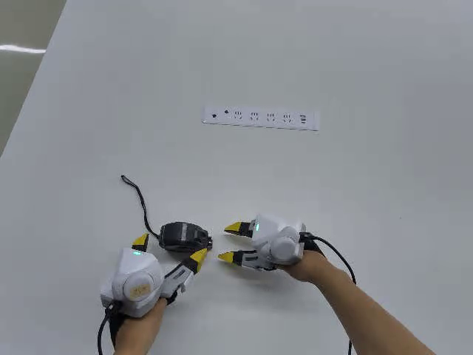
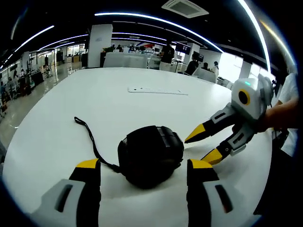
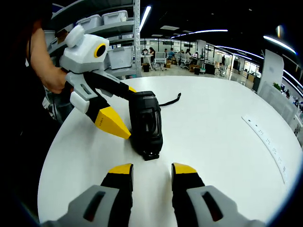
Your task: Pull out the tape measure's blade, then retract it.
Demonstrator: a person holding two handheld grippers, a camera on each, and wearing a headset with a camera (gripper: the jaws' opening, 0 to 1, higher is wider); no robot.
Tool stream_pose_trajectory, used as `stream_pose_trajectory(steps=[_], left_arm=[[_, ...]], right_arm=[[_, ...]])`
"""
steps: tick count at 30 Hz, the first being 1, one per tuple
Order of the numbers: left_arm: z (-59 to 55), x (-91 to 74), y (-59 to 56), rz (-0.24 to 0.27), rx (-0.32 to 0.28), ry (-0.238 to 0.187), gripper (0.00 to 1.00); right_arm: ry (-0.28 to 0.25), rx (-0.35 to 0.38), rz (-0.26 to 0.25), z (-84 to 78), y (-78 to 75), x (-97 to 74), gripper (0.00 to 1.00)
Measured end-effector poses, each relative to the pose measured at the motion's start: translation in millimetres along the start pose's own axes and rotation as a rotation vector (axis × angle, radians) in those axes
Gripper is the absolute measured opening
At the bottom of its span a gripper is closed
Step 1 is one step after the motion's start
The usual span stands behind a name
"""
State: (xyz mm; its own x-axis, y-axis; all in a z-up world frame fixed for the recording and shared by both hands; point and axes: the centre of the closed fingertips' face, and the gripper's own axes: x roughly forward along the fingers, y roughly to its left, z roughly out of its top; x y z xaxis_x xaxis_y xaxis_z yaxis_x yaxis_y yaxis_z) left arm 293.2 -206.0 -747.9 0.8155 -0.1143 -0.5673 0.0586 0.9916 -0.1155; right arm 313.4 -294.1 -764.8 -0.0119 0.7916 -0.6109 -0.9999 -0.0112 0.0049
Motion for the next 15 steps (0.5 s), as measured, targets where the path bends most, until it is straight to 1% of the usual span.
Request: stream_pose_trajectory(steps=[1, 2, 8, 12, 15], left_arm=[[0.5, -1.2, 0.3, -0.016, 0.02, 0.001, 0.72], [-0.3, -1.7, 1.0, -0.024, 0.02, 0.007, 0.72], [-0.3, -4.8, 7.7, -0.086, 0.091, 0.019, 0.73], [0.6, -7.3, 10.6, -0.128, 0.115, 0.03, 0.74], [1.0, -8.3, 13.0, -0.161, 0.136, 0.038, 0.75]], right_arm=[[-0.001, 0.009, -0.006, 0.5, 0.5, -1.3, 0.31], [-0.002, 0.009, -0.012, 0.6, 0.7, -2.0, 0.31], [-0.011, 0.043, -0.051, 2.5, 4.5, -9.3, 0.33], [-0.003, 0.079, -0.079, 0.9, 4.9, -16.0, 0.37], [-0.015, 0.096, -0.108, 2.9, 5.5, -22.8, 0.38]])
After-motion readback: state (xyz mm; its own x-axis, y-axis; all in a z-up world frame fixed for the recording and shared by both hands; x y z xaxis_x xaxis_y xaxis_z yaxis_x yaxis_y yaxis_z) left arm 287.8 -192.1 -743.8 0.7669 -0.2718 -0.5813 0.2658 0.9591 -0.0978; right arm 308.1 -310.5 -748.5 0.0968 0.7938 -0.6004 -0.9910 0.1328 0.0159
